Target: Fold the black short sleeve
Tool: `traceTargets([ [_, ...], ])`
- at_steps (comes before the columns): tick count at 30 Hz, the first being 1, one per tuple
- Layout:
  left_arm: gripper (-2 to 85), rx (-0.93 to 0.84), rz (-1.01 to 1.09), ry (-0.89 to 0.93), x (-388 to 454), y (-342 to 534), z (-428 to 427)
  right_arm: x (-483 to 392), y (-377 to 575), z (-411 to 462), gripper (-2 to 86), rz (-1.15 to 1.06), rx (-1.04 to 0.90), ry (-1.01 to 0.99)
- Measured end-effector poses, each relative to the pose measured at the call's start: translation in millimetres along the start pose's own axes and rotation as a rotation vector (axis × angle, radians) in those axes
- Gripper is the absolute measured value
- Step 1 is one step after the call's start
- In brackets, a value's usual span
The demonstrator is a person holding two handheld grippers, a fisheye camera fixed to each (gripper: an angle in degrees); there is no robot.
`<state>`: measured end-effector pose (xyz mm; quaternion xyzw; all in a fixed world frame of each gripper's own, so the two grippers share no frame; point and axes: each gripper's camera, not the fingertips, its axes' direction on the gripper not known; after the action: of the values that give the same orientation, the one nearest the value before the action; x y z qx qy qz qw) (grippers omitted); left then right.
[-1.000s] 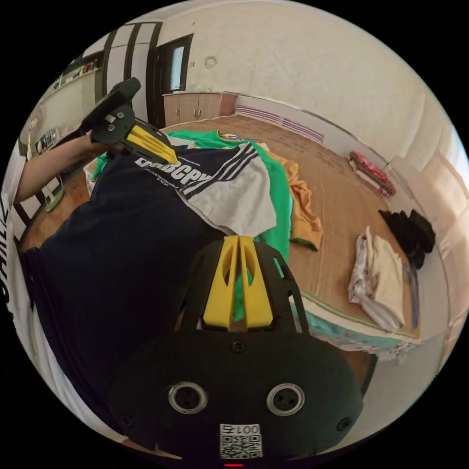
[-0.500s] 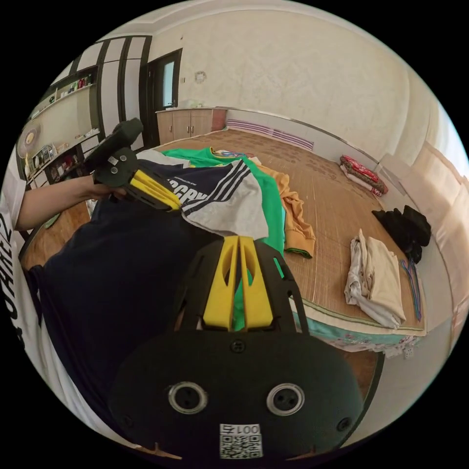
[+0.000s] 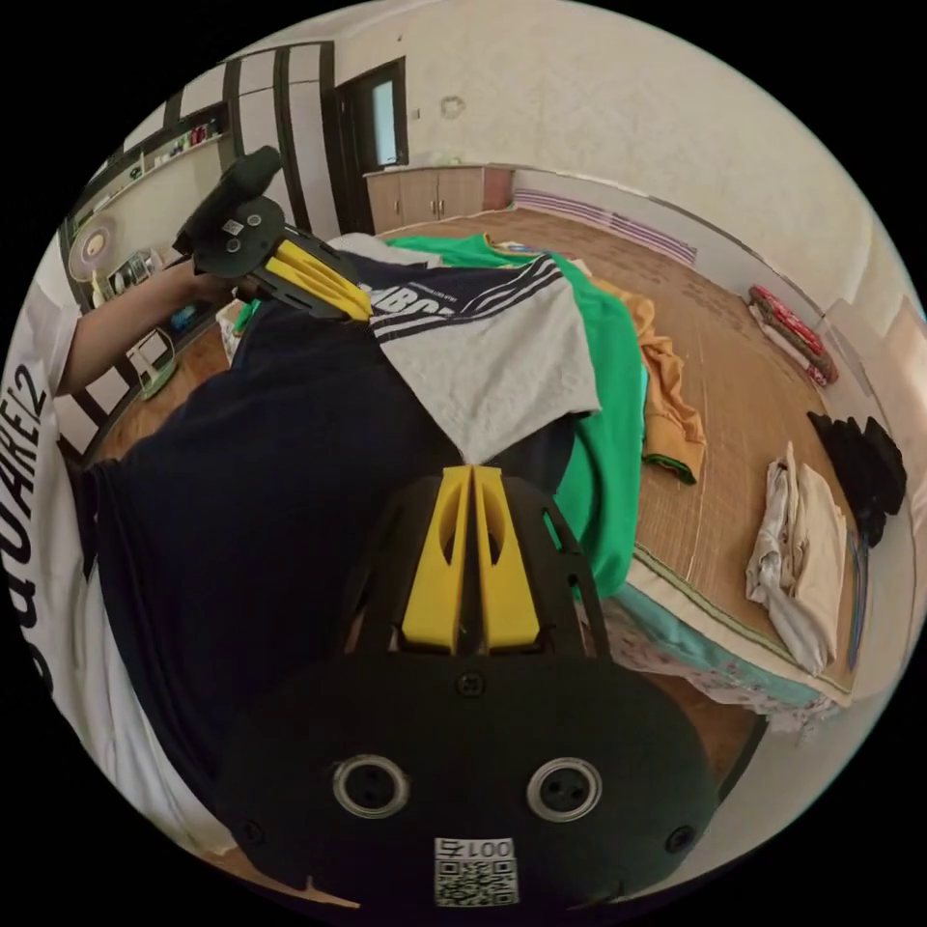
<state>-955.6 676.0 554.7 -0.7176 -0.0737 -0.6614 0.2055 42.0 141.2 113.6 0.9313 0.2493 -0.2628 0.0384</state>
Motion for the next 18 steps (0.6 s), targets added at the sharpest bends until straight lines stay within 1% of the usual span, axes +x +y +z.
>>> traceTargets([
  [2,-1.0,-0.064,-0.039,0.010,-5.2,3.0,13.0,0.3,-0.4,-0.8,0.3,-0.037,-0.052,0.020],
  [4,-1.0,-0.073,-0.074,0.018,-15.2,7.5,13.3,4.8,1.6,-8.0,0.5,-0.047,-0.056,0.031],
  [9,-0.9,0.006,-0.218,0.058,-67.6,17.4,4.8,37.3,-2.5,-30.6,1.8,0.031,0.024,0.108],
  [11,-0.8,0.035,-0.279,0.094,-104.7,7.2,14.1,57.4,-15.9,-29.7,3.2,0.068,0.059,0.123],
  [14,-0.2,0.085,-0.332,0.172,-151.6,-18.1,36.4,82.3,-36.9,-15.6,5.7,0.143,0.086,0.072],
  [17,1.6,0.092,-0.363,0.244,-194.3,-50.9,65.2,102.3,-53.8,5.9,6.5,0.194,0.080,-0.030],
  [18,2.0,0.082,-0.359,0.249,-201.4,-57.5,71.3,104.4,-56.2,10.2,6.5,0.193,0.072,-0.036],
])
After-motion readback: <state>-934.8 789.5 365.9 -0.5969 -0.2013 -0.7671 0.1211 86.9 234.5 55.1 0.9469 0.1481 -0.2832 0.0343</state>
